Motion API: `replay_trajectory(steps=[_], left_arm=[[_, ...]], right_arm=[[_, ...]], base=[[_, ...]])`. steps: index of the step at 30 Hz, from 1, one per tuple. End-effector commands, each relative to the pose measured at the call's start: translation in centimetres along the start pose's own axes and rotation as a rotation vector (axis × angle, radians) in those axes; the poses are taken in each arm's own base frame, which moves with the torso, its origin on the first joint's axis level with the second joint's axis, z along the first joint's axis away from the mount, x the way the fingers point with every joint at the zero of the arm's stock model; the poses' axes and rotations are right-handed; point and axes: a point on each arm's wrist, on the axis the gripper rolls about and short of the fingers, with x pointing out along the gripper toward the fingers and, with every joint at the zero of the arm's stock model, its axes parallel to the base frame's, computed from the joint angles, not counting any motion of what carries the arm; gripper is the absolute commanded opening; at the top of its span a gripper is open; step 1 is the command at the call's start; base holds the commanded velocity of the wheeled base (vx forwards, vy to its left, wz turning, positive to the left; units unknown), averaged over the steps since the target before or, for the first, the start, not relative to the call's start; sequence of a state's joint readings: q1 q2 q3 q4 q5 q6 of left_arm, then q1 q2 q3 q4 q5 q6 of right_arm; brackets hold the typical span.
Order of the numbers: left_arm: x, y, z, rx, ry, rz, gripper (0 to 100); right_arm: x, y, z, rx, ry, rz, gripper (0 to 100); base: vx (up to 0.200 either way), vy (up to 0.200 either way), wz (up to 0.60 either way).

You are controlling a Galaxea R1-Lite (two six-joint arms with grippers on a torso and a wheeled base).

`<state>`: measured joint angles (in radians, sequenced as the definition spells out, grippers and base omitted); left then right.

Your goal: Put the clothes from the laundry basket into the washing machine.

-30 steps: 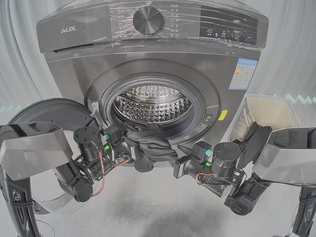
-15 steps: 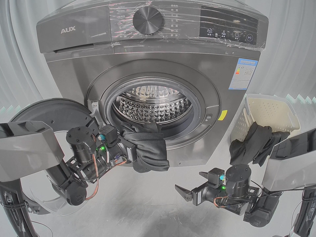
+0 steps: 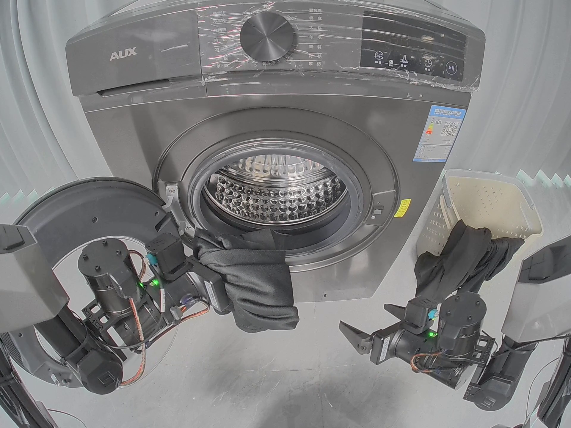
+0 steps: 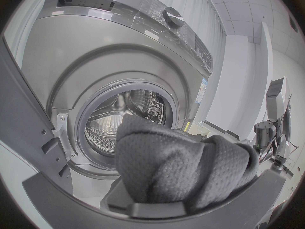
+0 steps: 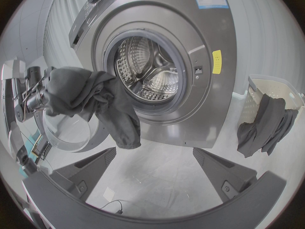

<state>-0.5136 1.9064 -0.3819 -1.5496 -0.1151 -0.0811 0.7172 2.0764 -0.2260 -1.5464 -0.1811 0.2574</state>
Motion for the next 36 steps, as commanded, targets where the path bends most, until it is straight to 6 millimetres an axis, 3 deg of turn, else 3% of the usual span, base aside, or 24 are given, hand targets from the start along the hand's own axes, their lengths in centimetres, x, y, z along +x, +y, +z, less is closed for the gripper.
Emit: replay_trajectory(steps=[1,6,11,26,36], left_arm=[[-0.8,-0.2,0.3,-0.002,0.001,-0.002,0],[-1.6,-0.6,-0.2,-0.013,0.031,-0.001,0],[-1.8,-0.5,-0.1,-0.014,0.025,0.054,0],[-1.8,-0.3,0.0,-0.012,0.022,0.066,0],[-1.8,0.1,-1.1,-0.018,0.066,0.076,0]], right_arm=[[-1.3,-0.2,1.6,0.022,-0.063,-0.007,100],[-2.7,0.0,3.4,0.095,-0.137,0.013,100],[-3.0,-0.5,3.6,0.108,-0.146,-0.002,100],[-2.1,-1.3,4.1,0.101,-0.165,-0.021,100],[-1.9,-1.5,4.0,0.103,-0.156,-0.010,100]], base=[[0.000,0.000,0.00],[0.000,0.000,0.00],[0.000,0.000,0.00],[0.000,0.000,0.00],[0.040,0.000,0.00]])
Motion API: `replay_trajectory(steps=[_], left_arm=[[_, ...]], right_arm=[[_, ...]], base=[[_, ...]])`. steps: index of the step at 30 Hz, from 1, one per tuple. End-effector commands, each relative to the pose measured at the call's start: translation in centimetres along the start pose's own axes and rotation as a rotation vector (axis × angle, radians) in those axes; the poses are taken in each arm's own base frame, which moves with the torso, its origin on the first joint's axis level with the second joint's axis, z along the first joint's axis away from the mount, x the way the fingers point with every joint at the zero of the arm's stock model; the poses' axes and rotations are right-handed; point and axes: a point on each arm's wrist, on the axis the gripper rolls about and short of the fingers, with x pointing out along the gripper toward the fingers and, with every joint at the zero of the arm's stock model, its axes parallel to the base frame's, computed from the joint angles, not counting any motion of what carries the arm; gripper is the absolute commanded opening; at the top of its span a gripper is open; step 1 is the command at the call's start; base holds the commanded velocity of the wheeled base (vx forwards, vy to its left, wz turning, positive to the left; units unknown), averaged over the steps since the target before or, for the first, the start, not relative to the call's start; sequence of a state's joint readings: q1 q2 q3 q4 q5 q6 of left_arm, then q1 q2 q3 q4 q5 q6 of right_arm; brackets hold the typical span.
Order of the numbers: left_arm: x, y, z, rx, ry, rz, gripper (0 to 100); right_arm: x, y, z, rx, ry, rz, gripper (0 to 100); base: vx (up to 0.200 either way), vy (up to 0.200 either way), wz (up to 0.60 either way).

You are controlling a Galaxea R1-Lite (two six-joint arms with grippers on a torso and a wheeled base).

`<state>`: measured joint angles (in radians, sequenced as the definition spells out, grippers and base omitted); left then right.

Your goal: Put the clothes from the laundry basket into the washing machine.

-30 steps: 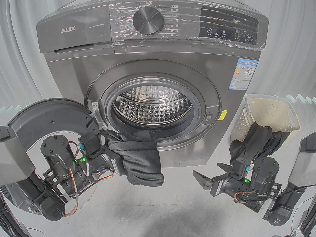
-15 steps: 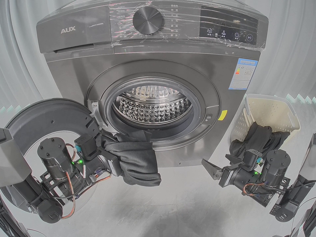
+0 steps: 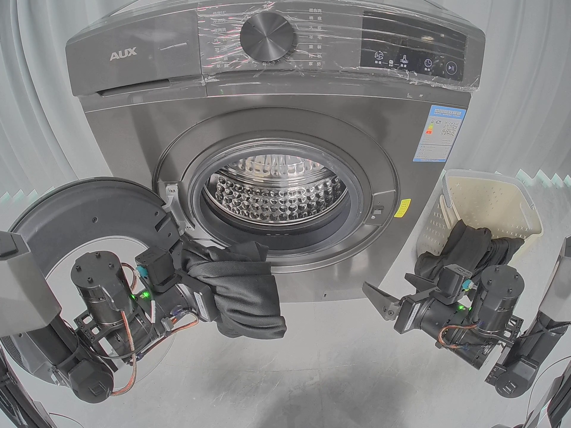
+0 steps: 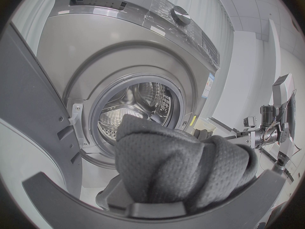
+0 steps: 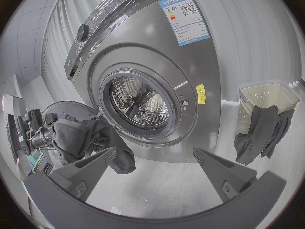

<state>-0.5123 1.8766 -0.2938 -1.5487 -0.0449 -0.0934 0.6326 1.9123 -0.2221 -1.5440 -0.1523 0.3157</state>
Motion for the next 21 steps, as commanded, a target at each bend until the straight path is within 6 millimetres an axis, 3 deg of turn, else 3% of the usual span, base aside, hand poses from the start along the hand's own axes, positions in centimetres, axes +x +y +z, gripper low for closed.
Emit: replay_trajectory(steps=[1,4,13,21], left_arm=[[0.2,-0.2,-0.6,-0.001,0.022,-0.008,0],[0.5,-0.5,-0.9,0.000,0.034,-0.016,0],[0.6,-0.8,-1.4,0.000,0.053,-0.028,0],[0.9,-0.8,-1.6,0.000,0.055,-0.030,0]], right_arm=[[0.1,0.1,-0.2,-0.001,0.007,0.004,100],[0.2,0.1,-0.6,-0.004,0.022,0.002,100],[0.5,0.1,-1.3,-0.008,0.049,0.000,100],[0.4,0.1,-1.3,-0.010,0.048,-0.002,100]], base=[[0.200,0.000,0.00],[0.200,0.000,0.00],[0.000,0.000,0.00],[0.200,0.000,0.00]])
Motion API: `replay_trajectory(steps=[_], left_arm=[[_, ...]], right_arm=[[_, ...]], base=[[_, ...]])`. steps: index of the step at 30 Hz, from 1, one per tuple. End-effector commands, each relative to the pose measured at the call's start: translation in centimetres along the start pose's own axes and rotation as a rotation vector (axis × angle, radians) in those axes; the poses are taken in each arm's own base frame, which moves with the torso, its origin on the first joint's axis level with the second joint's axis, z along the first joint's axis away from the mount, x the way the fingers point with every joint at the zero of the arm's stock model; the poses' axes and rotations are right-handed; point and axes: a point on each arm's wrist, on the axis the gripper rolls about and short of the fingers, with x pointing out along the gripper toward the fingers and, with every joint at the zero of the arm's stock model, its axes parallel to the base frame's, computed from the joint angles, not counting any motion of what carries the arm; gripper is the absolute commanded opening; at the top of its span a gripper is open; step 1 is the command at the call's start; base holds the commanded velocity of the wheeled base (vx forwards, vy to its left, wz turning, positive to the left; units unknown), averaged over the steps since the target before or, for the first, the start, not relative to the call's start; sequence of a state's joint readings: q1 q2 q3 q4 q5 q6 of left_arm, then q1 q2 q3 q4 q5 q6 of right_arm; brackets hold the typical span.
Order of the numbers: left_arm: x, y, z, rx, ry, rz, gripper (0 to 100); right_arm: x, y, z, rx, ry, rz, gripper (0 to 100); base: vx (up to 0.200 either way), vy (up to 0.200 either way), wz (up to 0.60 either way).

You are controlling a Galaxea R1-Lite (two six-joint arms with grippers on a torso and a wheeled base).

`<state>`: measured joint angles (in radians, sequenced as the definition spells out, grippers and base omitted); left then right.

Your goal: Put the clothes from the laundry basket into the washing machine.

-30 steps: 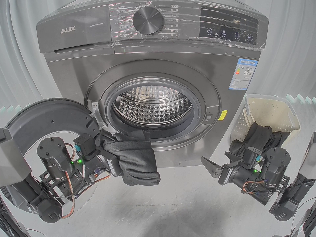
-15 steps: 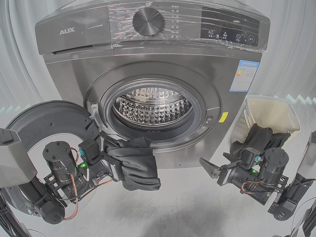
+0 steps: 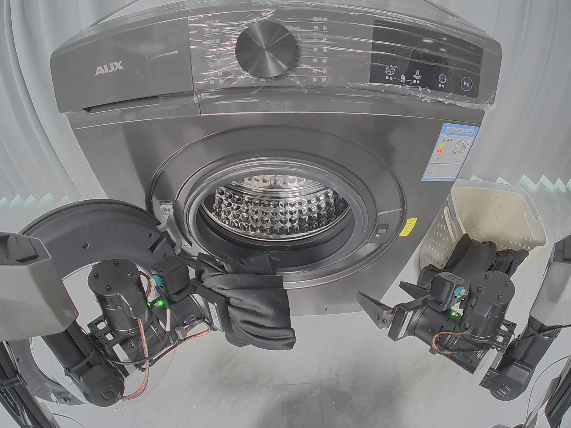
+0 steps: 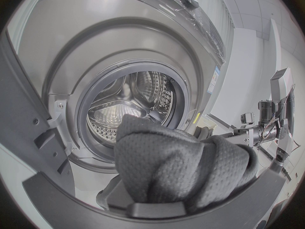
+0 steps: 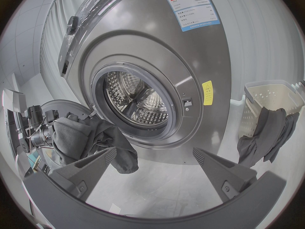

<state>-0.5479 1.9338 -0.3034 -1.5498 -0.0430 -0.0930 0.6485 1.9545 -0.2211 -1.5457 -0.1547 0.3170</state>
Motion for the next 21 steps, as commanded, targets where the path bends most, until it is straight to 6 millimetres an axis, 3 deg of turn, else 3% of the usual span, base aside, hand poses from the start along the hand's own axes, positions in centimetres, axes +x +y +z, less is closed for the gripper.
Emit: replay_trajectory(steps=[1,13,15,17,20,21], left_arm=[[0.1,0.0,-0.2,-0.001,0.005,-0.001,0],[0.4,-0.9,-0.4,0.002,0.010,0.004,0],[1.1,-1.2,-0.3,0.013,-0.009,0.035,0],[3.2,-1.4,0.0,0.005,-0.056,0.060,0],[4.3,-1.5,-0.6,0.015,-0.049,0.042,0],[5.6,-1.5,-0.9,0.012,-0.058,0.020,0]], right_arm=[[0.0,0.0,-0.1,-0.002,0.003,0.001,100],[-0.7,1.4,0.1,-0.009,-0.005,0.049,100],[-0.9,1.7,0.2,-0.020,-0.014,0.062,100],[-1.0,2.0,0.2,-0.029,-0.014,0.074,100],[-1.1,2.0,0.2,-0.029,-0.011,0.073,100],[-1.1,2.0,0.2,-0.029,-0.013,0.072,100]], base=[[0.200,0.000,0.00],[0.000,0.000,0.00],[0.000,0.000,0.00],[0.000,0.000,0.00],[0.000,0.000,0.00],[0.000,0.000,0.00]])
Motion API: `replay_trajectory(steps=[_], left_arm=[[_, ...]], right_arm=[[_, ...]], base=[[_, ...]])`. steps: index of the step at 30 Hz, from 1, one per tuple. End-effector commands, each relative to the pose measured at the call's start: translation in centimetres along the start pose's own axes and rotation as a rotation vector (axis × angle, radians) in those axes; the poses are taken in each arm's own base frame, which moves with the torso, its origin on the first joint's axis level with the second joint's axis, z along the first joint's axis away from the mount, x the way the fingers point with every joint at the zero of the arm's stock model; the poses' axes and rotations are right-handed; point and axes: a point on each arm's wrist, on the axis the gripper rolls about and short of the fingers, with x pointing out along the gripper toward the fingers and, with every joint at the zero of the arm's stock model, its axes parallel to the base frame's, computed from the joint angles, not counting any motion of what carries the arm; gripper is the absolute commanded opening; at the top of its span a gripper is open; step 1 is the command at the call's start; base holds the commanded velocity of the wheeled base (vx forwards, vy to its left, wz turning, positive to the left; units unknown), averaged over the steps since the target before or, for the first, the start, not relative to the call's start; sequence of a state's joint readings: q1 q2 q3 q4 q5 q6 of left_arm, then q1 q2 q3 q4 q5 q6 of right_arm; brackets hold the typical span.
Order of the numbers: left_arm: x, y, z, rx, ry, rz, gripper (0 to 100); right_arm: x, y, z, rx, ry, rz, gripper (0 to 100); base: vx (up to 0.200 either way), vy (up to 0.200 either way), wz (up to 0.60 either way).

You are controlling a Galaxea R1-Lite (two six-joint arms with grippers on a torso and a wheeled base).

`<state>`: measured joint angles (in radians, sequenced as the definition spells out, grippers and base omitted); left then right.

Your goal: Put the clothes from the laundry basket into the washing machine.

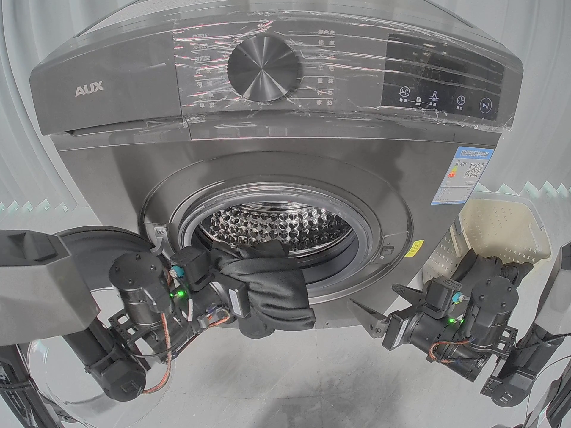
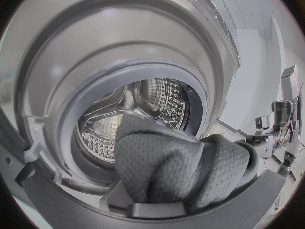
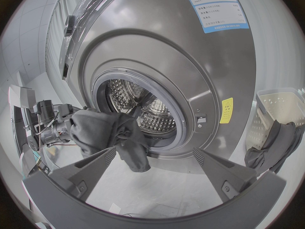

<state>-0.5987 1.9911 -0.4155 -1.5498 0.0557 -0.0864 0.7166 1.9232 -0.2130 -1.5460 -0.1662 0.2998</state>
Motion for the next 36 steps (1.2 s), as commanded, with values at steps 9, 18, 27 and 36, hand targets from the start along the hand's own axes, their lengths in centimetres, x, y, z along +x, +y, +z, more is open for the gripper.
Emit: replay_trajectory(steps=[9,18,27,36], left_arm=[[7.9,-0.7,-2.9,-0.036,-0.054,-0.084,0],[12.2,-0.4,-4.5,-0.054,-0.114,-0.064,0],[15.8,0.4,-4.6,-0.056,-0.157,-0.024,0],[19.1,2.5,-5.3,-0.044,-0.111,0.042,0]], right_arm=[[-0.3,0.3,0.2,-0.002,-0.008,0.012,100],[-0.3,0.2,0.2,-0.002,-0.008,0.012,100],[-0.2,0.1,0.1,-0.001,-0.001,0.009,100],[-0.3,0.1,-0.2,-0.004,0.013,0.009,100]], base=[[0.000,0.000,0.00],[0.000,0.000,0.00],[0.000,0.000,0.00],[0.000,0.000,0.00]])
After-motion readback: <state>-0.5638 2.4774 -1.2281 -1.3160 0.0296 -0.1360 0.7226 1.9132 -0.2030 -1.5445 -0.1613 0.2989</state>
